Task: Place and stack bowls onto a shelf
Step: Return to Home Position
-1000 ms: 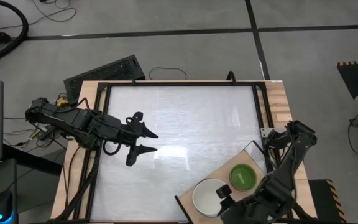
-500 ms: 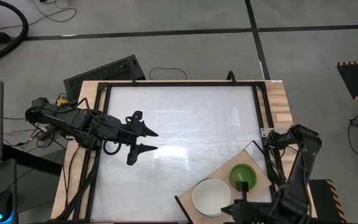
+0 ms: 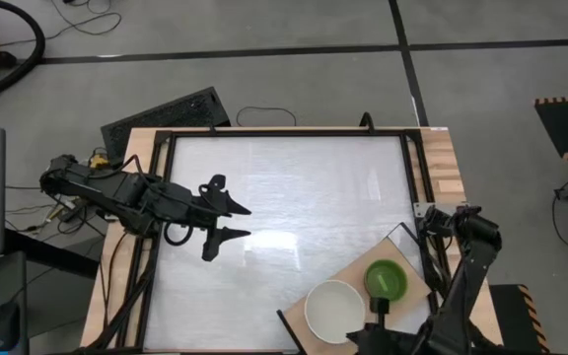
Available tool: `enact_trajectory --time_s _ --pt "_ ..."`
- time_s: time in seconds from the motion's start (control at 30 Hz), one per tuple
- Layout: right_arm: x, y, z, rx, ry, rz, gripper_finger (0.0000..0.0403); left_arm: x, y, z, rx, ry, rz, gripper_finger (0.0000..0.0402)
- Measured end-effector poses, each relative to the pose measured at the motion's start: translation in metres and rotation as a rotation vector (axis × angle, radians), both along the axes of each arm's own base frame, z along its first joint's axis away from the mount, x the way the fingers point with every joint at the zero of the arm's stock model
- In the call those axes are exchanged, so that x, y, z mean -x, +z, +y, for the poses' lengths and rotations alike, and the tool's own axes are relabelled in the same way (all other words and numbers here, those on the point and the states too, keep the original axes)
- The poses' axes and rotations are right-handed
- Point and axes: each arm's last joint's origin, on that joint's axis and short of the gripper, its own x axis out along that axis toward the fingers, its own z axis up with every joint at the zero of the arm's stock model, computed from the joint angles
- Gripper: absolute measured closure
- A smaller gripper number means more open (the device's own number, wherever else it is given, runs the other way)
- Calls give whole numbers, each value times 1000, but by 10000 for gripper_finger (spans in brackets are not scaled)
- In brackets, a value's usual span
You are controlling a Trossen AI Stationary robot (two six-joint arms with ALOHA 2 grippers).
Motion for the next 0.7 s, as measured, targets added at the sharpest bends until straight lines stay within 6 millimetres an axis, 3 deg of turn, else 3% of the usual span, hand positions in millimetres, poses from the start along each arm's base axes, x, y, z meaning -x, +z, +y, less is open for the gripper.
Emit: enact_trajectory --time_s 0.13,0.4,0.53,0.6,0.7 --pt "5 19 -9 -43 2 -27 352 -1 1 0 25 9 -13 182" --pt "26 98 -60 -282 11 -138 347 -1 1 -1 195 61 -8 182" --pt "36 125 -87 -283 83 -171 345 -4 4 -1 214 93 -54 182" --pt "41 136 -96 -176 134 -241 345 -7 11 0 189 91 -130 182" --pt "49 158 -124 -74 134 -342 345 -3 35 -1 133 -108 -330 182"
